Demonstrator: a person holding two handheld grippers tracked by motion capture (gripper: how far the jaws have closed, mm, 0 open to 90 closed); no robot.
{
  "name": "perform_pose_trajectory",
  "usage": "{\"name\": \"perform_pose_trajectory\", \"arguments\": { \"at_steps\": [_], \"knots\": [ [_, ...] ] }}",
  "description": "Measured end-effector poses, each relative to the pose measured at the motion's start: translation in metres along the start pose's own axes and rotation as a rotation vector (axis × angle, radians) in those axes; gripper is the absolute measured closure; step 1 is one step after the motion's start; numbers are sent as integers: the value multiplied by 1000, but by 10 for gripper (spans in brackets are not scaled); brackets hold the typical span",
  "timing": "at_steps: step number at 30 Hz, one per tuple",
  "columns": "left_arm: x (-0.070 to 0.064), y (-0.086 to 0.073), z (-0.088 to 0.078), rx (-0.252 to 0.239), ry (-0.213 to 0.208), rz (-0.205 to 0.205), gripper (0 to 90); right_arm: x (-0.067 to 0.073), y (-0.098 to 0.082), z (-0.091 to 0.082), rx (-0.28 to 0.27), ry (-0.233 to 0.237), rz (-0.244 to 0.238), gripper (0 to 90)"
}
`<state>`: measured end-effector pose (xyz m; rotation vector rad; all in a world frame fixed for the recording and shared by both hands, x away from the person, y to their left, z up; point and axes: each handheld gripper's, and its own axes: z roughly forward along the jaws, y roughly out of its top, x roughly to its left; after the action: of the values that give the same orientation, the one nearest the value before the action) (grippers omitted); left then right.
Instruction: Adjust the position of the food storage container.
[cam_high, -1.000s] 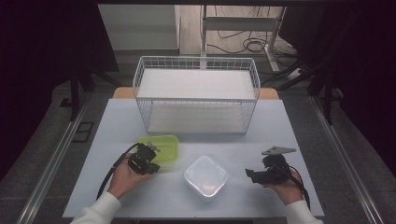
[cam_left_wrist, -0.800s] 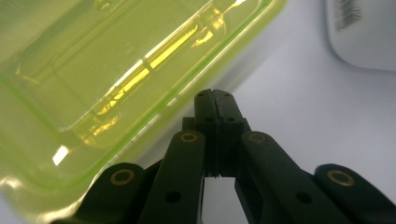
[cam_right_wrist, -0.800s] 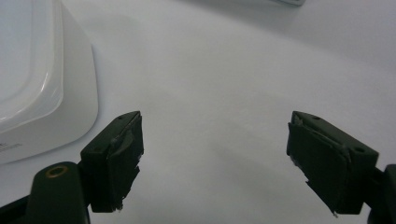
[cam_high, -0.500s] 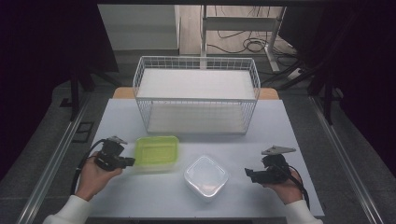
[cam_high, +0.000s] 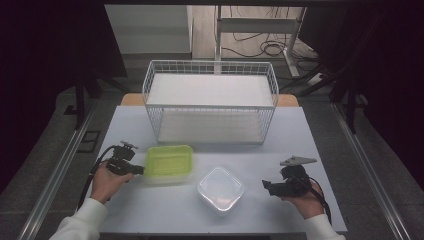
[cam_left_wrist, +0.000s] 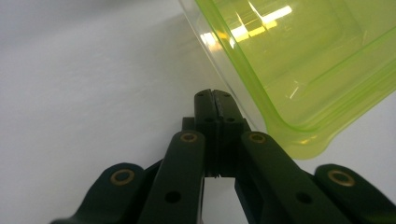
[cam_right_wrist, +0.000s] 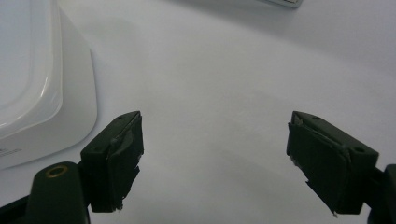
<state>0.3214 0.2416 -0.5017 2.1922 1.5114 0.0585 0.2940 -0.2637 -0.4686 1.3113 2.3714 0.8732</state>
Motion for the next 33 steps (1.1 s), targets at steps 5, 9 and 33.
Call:
{"name": "perform_pose_trajectory", "arguments": {
  "at_steps": [5, 9, 33],
  "knots": [
    [-10, 13, 7, -8, -8, 5, 899, -1, 0, -1, 2, -2, -1, 188],
    [-20, 24, 14, -13, -15, 15, 899, 0, 0, 0, 0, -1, -1, 188],
    [-50, 41, 17, -98, -32, 33, 892, -3, -1, -2, -5, -4, -1, 188]
  ]
}}
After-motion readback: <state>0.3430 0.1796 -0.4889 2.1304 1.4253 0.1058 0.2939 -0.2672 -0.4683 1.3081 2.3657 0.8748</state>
